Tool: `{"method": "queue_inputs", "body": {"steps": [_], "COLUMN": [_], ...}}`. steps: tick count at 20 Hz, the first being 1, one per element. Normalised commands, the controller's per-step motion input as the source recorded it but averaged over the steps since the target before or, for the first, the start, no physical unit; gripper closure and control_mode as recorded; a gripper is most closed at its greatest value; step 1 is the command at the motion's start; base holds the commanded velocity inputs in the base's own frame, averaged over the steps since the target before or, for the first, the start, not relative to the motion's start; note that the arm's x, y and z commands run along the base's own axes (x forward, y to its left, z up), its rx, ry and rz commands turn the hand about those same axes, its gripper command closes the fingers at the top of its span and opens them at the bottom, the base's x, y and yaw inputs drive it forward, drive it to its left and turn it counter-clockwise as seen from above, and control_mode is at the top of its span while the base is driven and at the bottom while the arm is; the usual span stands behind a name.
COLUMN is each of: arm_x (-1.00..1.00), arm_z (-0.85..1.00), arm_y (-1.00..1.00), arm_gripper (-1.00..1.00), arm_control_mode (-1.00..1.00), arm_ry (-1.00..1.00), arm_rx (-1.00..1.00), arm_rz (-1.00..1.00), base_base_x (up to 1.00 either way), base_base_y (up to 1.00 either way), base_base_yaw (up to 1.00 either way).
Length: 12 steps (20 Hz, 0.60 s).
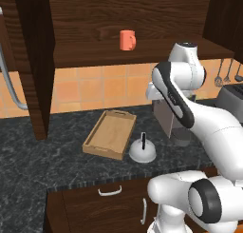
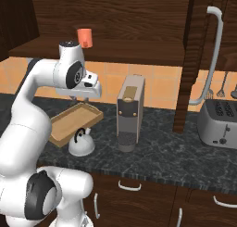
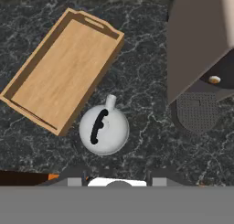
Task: Pick the kettle from the counter and place it on the tray. Then pick the mug from the cabinet and place it on the tray. Then close the cabinet doors.
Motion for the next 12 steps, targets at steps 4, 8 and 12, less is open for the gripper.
{"method": "queue_inputs", "body": {"steps": [4, 8, 12], "arm_x": [0.02, 0.00, 0.09], "arm_z": [-0.64, -1.00, -0.44], "arm_y": [0.31, 0.55, 0.27], "arm_gripper": [-1.00, -1.00, -1.00], "arm_control_mode": [-1.00, -1.00, -1.00], "arm_ry": [0.22, 0.14, 0.01], "arm_rx": [0.00, 0.05, 0.00], "arm_rz": [0.01, 0.07, 0.00], "base_base_x": [0.00, 0.00, 0.00], "base_base_y": [0.00, 0.00, 0.00], "base_base_yaw": [0.00, 0.00, 0.00]}}
